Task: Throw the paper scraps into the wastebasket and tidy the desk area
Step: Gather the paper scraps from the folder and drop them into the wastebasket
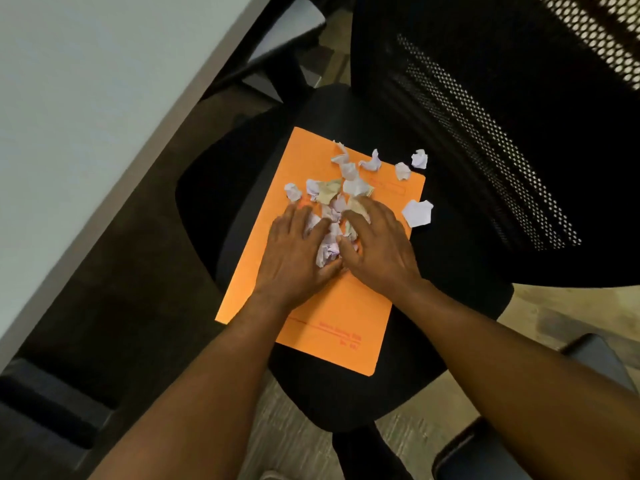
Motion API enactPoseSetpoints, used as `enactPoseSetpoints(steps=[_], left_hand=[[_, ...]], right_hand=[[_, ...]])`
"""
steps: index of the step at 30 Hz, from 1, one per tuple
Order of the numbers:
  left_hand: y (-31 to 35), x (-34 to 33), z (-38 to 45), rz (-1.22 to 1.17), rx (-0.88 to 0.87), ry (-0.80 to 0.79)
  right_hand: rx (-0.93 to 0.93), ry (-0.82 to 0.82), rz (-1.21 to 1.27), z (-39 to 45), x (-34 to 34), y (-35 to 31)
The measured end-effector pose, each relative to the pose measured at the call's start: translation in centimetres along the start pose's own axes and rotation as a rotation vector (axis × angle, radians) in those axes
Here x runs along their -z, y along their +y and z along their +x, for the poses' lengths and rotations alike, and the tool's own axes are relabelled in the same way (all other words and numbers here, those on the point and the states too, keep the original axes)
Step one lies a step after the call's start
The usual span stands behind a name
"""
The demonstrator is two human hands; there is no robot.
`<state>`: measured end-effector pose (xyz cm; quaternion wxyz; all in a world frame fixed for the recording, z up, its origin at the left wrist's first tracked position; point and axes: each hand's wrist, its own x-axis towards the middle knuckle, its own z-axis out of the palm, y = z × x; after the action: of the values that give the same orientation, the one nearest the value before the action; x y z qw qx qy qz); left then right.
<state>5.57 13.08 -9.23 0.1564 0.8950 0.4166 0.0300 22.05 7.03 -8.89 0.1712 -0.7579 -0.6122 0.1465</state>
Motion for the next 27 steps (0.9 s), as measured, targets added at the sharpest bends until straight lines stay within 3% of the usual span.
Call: enactPoseSetpoints(steps=[5, 10, 19, 27], left_hand=[[0.5, -1.3, -2.4, -0.057, -0.084, 0.126], [0.4, -2.1, -3.3, 0.081, -0.064, 0.19], [-0.2, -2.1, -1.8, 0.13, 0.087, 0.278], [-0.4, -2.2, -1.0, -0.068, 0.198, 0.393]], right_hand=[[0.053, 0.08, 0.006, -1.8, -1.5, 0.7], [0.101, 0.117, -0.138, -1.5, -2.0, 0.8], [0.195, 0.172, -0.234, -0.8, -2.0, 0.5], [0.315, 0.146, -0.229, -0.9, -2.4, 0.7]])
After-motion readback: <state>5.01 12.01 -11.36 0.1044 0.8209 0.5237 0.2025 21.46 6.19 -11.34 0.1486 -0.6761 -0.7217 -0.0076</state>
